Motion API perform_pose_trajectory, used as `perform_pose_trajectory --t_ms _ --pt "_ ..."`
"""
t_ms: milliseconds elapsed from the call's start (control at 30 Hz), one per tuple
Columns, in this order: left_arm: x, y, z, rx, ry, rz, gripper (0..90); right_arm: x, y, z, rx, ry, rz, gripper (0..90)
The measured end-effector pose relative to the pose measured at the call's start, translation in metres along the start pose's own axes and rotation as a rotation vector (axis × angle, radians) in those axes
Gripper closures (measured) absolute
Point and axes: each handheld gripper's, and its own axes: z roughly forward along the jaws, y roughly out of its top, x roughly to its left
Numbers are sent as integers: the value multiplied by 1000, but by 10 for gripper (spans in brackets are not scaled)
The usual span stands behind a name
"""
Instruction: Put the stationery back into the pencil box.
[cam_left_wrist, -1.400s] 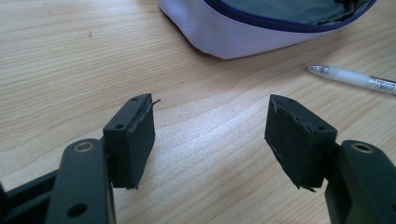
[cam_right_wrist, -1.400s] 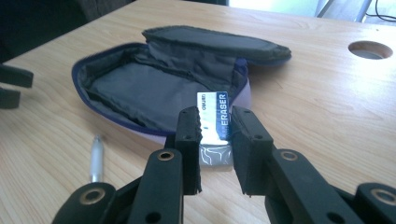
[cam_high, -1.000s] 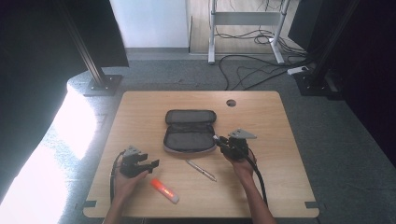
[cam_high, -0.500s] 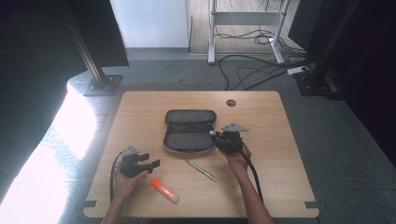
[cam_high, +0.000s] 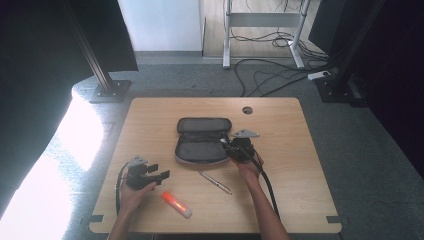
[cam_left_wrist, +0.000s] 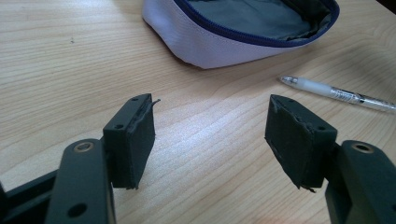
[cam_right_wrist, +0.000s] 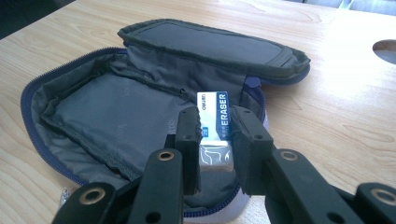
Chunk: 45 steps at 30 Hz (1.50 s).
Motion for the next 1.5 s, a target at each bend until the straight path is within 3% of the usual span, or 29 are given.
perform_pose_trajectory --t_ms 733,1167,1500 --pt "1 -1 1 6 -11 -7 335 11 -5 20 37 2 -31 725" --pt "4 -1 -2 -1 -5 -15 336 14 -9 32 92 -56 -77 721" --pt "4 -1 -2 -1 -5 -14 336 14 -10 34 106 -64 -98 692"
